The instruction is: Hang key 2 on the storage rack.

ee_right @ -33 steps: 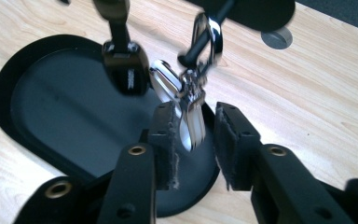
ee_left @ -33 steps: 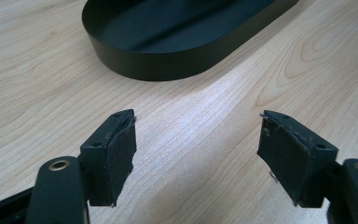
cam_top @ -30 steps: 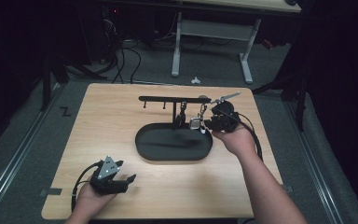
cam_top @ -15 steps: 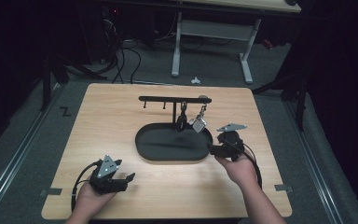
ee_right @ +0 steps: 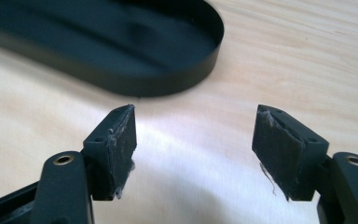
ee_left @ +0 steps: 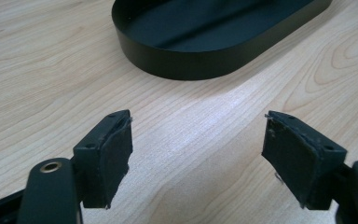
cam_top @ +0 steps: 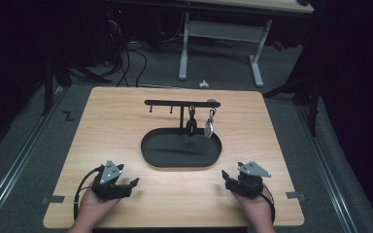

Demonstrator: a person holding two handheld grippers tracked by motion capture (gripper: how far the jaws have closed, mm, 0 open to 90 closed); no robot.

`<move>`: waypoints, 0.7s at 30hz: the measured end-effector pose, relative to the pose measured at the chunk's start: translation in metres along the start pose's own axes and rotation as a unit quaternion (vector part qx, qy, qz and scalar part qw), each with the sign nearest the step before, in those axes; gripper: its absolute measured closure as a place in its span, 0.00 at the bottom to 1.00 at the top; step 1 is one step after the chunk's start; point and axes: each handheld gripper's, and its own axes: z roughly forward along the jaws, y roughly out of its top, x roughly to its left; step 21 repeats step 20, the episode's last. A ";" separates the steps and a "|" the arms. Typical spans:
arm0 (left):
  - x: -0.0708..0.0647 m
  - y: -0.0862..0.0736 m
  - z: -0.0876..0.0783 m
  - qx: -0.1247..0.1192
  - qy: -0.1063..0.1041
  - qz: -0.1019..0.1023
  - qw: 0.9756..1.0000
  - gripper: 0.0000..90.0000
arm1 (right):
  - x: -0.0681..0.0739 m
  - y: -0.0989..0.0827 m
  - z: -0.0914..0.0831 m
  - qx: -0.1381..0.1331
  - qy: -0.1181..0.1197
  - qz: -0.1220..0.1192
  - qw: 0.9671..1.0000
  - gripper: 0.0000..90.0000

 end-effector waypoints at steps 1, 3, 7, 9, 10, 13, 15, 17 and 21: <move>0.001 -0.001 0.001 0.002 0.000 -0.006 1.000 0.26 | 0.000 -0.001 -0.002 0.007 0.010 0.001 1.000 0.29; 0.002 -0.002 0.004 0.011 0.003 -0.018 1.000 0.23 | 0.001 0.000 -0.005 -0.007 0.002 -0.010 1.000 0.25; 0.000 -0.001 0.005 0.013 0.014 -0.015 1.000 0.19 | 0.003 0.001 -0.003 -0.014 0.008 -0.007 1.000 0.19; 0.000 0.000 0.005 0.007 0.019 -0.015 1.000 0.17 | 0.004 0.000 0.000 -0.008 0.013 -0.008 1.000 0.18; 0.000 0.000 0.005 0.007 0.019 -0.015 1.000 0.17 | 0.004 -0.001 0.001 -0.006 0.014 -0.008 1.000 0.17; 0.002 0.001 0.006 0.004 0.021 -0.017 1.000 0.17 | 0.004 -0.002 0.004 -0.002 0.011 0.001 1.000 0.17; 0.002 0.001 0.005 0.002 0.018 -0.015 1.000 0.17 | 0.003 -0.002 0.004 -0.001 0.009 0.012 1.000 0.17; 0.001 0.002 0.004 0.000 0.016 -0.011 1.000 0.17 | 0.002 -0.001 0.002 -0.005 0.003 0.016 1.000 0.17; 0.002 0.003 0.003 -0.003 0.016 -0.009 1.000 0.16 | 0.002 -0.002 0.000 -0.004 -0.001 0.015 1.000 0.17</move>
